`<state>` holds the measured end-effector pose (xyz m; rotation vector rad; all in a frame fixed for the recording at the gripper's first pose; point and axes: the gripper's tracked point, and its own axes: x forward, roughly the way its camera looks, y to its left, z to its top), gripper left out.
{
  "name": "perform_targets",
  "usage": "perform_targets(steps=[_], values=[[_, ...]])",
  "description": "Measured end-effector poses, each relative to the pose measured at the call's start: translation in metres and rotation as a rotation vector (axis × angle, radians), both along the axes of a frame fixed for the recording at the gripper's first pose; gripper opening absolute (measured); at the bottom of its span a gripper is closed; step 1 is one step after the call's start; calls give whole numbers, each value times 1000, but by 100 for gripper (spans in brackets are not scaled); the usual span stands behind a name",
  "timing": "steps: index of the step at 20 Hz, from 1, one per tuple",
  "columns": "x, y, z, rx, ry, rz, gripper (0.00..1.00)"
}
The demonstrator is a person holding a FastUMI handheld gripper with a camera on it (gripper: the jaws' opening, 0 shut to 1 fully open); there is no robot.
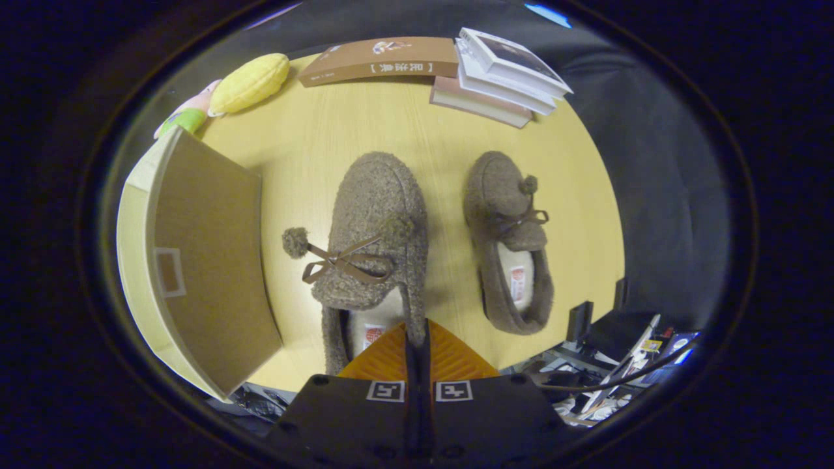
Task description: Open the storage box then place both shoes into the box .Put the left shoe in first, then the right shoe, with the right side of both shoes facing outward in a uniform manner.
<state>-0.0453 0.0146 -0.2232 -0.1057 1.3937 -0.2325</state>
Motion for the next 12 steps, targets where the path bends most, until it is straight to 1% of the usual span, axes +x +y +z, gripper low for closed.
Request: perform_targets(steps=[3, 5, 10, 12], values=[[-11, 7, 39, -40, -11, -41, 4], [-18, 16, 71, -75, -16, -54, 4], [-22, 63, 149, -108, -60, -43, 4], [-18, 88, 169, -103, -81, -46, 4]])
